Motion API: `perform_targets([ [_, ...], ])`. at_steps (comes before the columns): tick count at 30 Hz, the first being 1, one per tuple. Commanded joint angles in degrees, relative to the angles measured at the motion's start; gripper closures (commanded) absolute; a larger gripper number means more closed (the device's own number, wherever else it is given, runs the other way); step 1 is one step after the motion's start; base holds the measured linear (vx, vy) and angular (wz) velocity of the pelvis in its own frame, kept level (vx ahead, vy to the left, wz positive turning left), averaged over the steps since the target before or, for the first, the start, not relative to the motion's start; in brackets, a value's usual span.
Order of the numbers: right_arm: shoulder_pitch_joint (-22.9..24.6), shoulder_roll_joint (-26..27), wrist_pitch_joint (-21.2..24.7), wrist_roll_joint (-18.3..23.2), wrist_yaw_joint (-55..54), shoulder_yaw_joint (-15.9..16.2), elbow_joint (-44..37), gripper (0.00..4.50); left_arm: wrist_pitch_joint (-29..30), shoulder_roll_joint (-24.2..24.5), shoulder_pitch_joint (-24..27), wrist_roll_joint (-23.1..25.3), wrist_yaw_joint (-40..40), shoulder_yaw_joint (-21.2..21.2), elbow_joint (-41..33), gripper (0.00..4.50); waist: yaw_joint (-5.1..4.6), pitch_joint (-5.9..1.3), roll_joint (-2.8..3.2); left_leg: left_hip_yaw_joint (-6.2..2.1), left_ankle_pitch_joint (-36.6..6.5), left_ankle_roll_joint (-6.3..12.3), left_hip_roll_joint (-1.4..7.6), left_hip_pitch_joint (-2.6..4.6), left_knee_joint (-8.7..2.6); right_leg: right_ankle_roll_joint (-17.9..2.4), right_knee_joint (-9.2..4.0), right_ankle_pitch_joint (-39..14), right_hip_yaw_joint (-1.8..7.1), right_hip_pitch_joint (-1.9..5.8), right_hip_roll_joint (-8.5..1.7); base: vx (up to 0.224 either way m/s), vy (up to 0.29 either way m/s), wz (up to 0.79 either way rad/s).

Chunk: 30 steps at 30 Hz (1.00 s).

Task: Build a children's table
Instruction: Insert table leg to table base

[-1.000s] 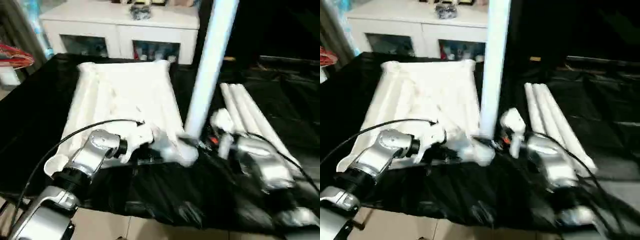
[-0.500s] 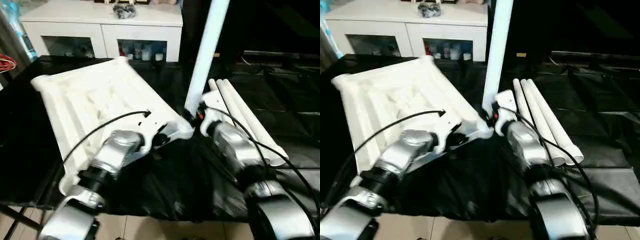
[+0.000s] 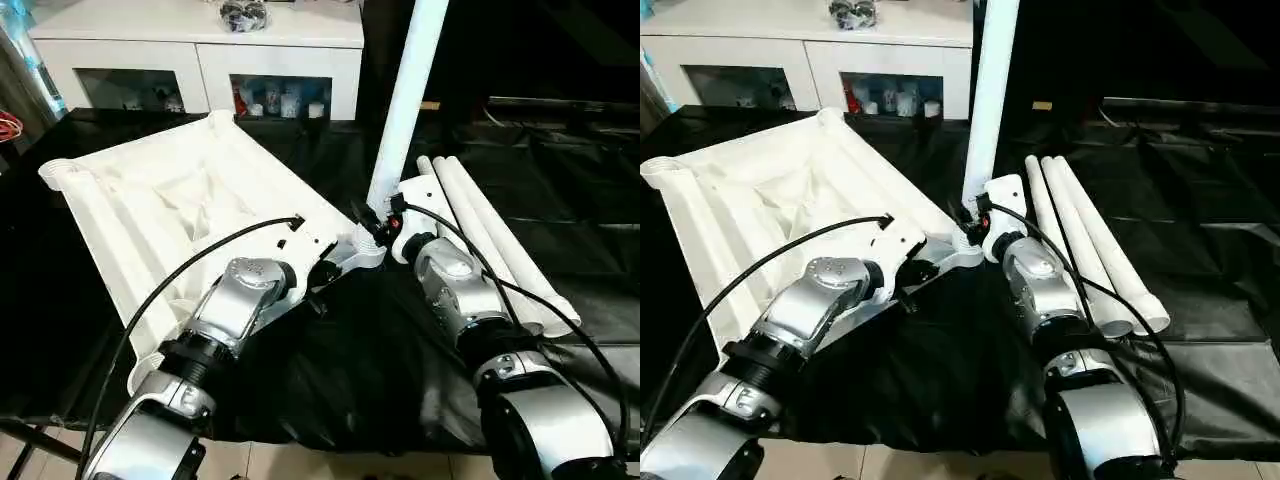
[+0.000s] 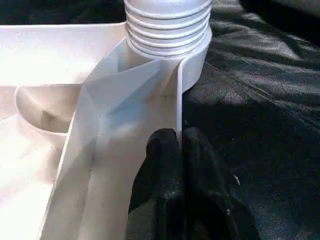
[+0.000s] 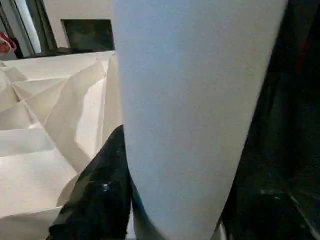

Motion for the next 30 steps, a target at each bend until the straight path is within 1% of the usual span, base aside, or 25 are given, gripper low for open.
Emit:
perform_targets([
  [1, 2.9, 0.5, 2.2, -0.1, 0.5, -0.2, 4.4, 1.88, -2.7, 0.9, -1.3, -0.3, -0.7, 0.6, -4.8, 4.50, 0.52, -3.29, 0.38, -1.05, -16.8, 2.43, 3.01, 0.24, -4.30, -12.8, -4.14, -16.3, 2.66, 2.73, -4.33, 0.000, 0.000, 0.00],
  [2, 2.8, 0.4, 1.7, -0.1, 0.8, -0.2, 4.2, 1.80, -2.7, 1.0, -1.1, -0.4, -0.9, 0.6, -5.0, 4.50, 0.69, -3.50, 0.14, -0.91, -15.5, 2.93, 3.03, 0.18, -4.11, -13.1, -3.78, -13.9, 2.75, 2.88, -4.40, 0.000, 0.000, 0.00],
  [3, 2.8, 0.4, 1.4, -0.1, 1.1, -0.3, 4.1, 1.53, -2.8, 1.2, -0.9, -0.5, -1.2, 0.5, -5.2, 4.50, 0.61, -3.47, 0.19, -0.99, -14.6, 3.09, 3.07, -0.04, -4.22, -13.4, -3.55, -12.9, 2.68, 3.01, -4.30, 0.000, 0.000, 0.00],
  [4, 2.8, 0.4, 1.4, -0.1, 1.1, -0.3, 4.1, 1.53, -2.8, 1.2, -0.9, -0.5, -1.2, 0.5, -5.2, 4.50, 0.66, -3.47, 0.33, -0.82, -13.4, 3.61, 3.05, 0.12, -4.09, -14.0, -3.47, -11.2, 2.63, 2.87, -4.16, 0.000, 0.000, 0.00],
  [5, 2.8, 0.3, 1.0, -0.2, 1.5, -0.2, 3.7, 1.46, -3.1, 1.4, -0.7, -0.6, -1.7, 0.4, -5.4, 4.50, 0.66, -3.42, 0.32, -0.77, -13.2, 3.81, 3.04, 0.13, -4.06, -14.2, -3.45, -10.8, 2.65, 2.85, -4.17, 0.000, 0.000, 0.00],
  [7, 3.0, 0.3, 0.4, -0.1, 2.6, -0.1, 2.7, 1.27, -3.5, 1.8, -0.3, -0.7, -2.6, 0.0, -5.9, 4.50, 0.84, -3.54, 0.20, -0.67, -11.7, 4.41, 2.94, 0.00, -3.87, -14.6, -3.35, -10.1, 2.67, 3.14, -4.34, 0.000, 0.000, 0.00],
  [8, 3.1, 0.2, 0.0, -0.1, 3.3, -0.1, 1.6, 1.15, -3.7, 2.3, 0.0, -0.7, -3.5, -0.4, -6.2, 4.50, 1.04, -3.71, 0.18, -0.72, -10.2, 4.93, 2.99, -0.10, -3.76, -14.8, -3.06, -8.5, 2.69, 3.32, -4.43, 0.000, 0.000, 0.00],
  [9, 3.2, 0.2, -0.1, -0.2, 3.6, -0.1, 1.0, 1.08, -3.6, 2.5, 0.1, -0.7, -3.8, -0.5, -6.4, 4.50, 1.02, -3.75, 0.18, -0.71, -9.3, 5.20, 3.01, -0.18, -3.74, -15.0, -2.87, -7.4, 2.66, 3.35, -4.35, 0.000, 0.000, 0.00],
  [10, 3.4, 0.1, -0.2, 0.2, 4.3, -0.3, 0.1, 1.08, -3.9, 2.7, 0.3, -0.7, -4.1, -0.6, -6.5, 4.50, 1.10, -3.77, 0.32, -0.63, -8.2, 5.83, 3.03, -0.04, -3.62, -15.5, -2.76, -5.8, 2.62, 3.21, -4.23, 0.000, 0.000, 0.00],
  [11, 3.5, -0.2, -0.4, 0.4, 4.7, -0.5, -0.8, 0.97, -4.2, 2.9, 0.5, -0.8, -4.4, -0.5, -6.6, 4.50, 1.19, -3.86, 0.35, -0.62, -7.5, 6.09, 3.04, -0.05, -3.54, -15.7, -2.60, -4.9, 2.61, 3.28, -4.26, 0.000, 0.000, 0.00],
  [12, 3.5, -0.4, -0.5, 0.4, 4.9, -0.5, -1.2, 0.73, -4.4, 3.1, 0.6, -0.9, -4.6, -0.6, -6.7, 4.50, 1.59, -4.19, 0.35, -0.59, -4.7, 7.06, 3.04, -0.09, -3.22, -16.2, -2.00, -0.9, 2.62, 3.33, -4.18, 0.000, 0.000, 0.00],
  [13, 3.8, -0.6, -0.5, 0.5, 5.4, -0.4, -1.9, 0.68, -4.6, 3.3, 0.7, -0.9, -4.9, -0.7, -6.8, 4.50, 1.68, -4.37, 0.42, -0.59, -3.4, 7.52, 2.99, -0.13, -3.01, -16.6, -1.71, 1.0, 2.62, 3.26, -4.12, 0.000, 0.000, 0.00],
  [14, 4.1, -1.1, -0.7, 0.1, 5.9, -0.1, -2.5, 0.68, -4.9, 3.5, 0.7, -0.9, -5.4, -0.8, -6.8, 4.50, 1.89, -4.24, 0.45, -0.53, -2.1, 8.57, 2.98, -0.28, -2.86, -17.0, -1.56, 3.0, 2.56, 3.10, -4.05, 0.000, 0.000, 0.00],
  [15, 4.1, -1.1, -0.7, 0.1, 5.9, 0.0, -2.6, 0.55, -4.9, 3.5, 0.8, -0.9, -5.4, -0.8, -6.8, 4.50, 1.98, -4.17, 0.42, -0.49, -2.6, 8.96, 3.02, -0.30, -2.84, -17.1, -1.59, 2.6, 2.51, 3.10, -4.11, 0.000, 0.000, 0.00],
  [16, 4.5, -1.6, -1.0, -0.4, 6.2, 0.4, -3.1, 0.41, -5.1, 3.8, 0.8, -0.9, -5.8, -1.0, -6.7, 4.50, 2.05, -4.11, 0.59, -0.53, -3.1, 8.87, 3.03, -0.27, -2.87, -17.1, -1.66, 1.8, 2.46, 3.08, -4.11, 0.000, 0.000, 0.00],
  [17, 5.1, -2.3, -1.4, -1.3, 6.6, 1.2, -4.1, 0.29, -5.7, 4.0, 0.9, -0.8, -6.2, -1.1, -6.4, 4.50, 2.06, -4.08, 0.50, -0.48, -3.5, 8.75, 3.05, -0.25, -2.90, -16.9, -1.77, 1.1, 2.46, 3.10, -4.11, 0.000, 0.000, 0.00],
  [18, 5.6, -2.7, -1.6, -2.0, 6.9, 1.6, -4.7, 0.29, -6.1, 4.3, 0.9, -0.7, -6.6, -1.2, -6.3, 4.50, 2.18, -3.88, 0.49, -0.46, -5.5, 7.82, 3.12, -0.16, -3.04, -16.5, -2.11, -1.9, 2.48, 3.00, -4.10, 0.000, 0.000, 0.00],
  [19, 6.2, -3.1, -1.7, -2.2, 7.8, 1.8, -5.5, 0.24, -6.4, 4.4, 1.0, -0.7, -7.0, -1.3, -6.1, 4.50, 2.22, -3.85, 0.50, -0.47, -6.1, 7.41, 3.09, -0.17, -3.07, -16.2, -2.16, -2.8, 2.50, 3.07, -4.12, 0.000, 0.000, 0.00],
  [20, 7.0, -3.5, -1.4, -2.0, 9.1, 2.0, -6.6, 0.24, -6.9, 4.7, 1.1, -0.7, -7.6, -1.5, -6.0, 4.50, 2.39, -3.73, 0.74, -0.50, -7.5, 6.75, 3.08, -0.13, -3.14, -15.7, -2.39, -4.5, 2.55, 3.04, -4.15, 0.000, 0.000, 0.00],
  [21, 7.7, -4.0, -1.1, -1.7, 10.5, 2.1, -7.8, 0.24, -7.2, 4.9, 1.1, -0.8, -8.2, -1.6, -5.9, 4.50, 2.41, -3.66, 0.62, -0.49, -8.8, 6.16, 3.12, -0.08, -3.25, -15.1, -2.62, -6.0, 2.57, 3.07, -4.08, 0.000, 0.000, 0.00],
  [22, 8.9, -4.9, -0.6, -1.3, 13.1, 2.4, -9.7, 0.24, -8.1, 5.3, 1.3, -0.8, -9.3, -1.8, -5.4, 4.50, 2.45, -3.73, 0.64, -0.50, -9.1, 5.93, 3.09, -0.02, -3.22, -15.0, -2.55, -6.2, 2.58, 3.08, -4.07, 0.000, 0.000, 0.00],
  [25, 9.9, -6.0, -0.4, -1.2, 15.7, 3.1, -11.4, 0.24, -9.0, 5.6, 1.4, -0.9, -10.3, -2.1, -4.9, 4.50, 2.62, -3.70, 0.59, -0.56, -9.1, 5.55, 3.08, -0.16, -3.21, -14.7, -2.52, -6.5, 2.64, 3.10, -4.11, 0.000, 0.000, 0.00],
  [26, 10.9, -7.2, 0.5, -0.9, 18.2, 3.8, -13.4, 0.24, -9.6, 5.9, 1.5, -0.8, -11.0, -2.3, -4.3, 4.50, 2.72, -3.56, 0.68, -0.57, -9.6, 5.42, 2.99, -0.22, -3.22, -14.4, -2.70, -7.5, 2.57, 3.12, -3.99, 0.000, 0.000, 0.00],
  [30, 12.2, -8.8, 2.5, 0.0, 21.5, 4.4, -16.4, 0.24, -10.5, 6.3, 1.7, -0.9, -12.2, -2.6, -3.5, 4.50, 3.02, -3.58, 0.64, -0.56, -9.9, 5.17, 3.07, 0.00, -3.22, -13.9, -2.84, -8.8, 2.63, 2.99, -4.00, 0.000, 0.000, 0.00],
])
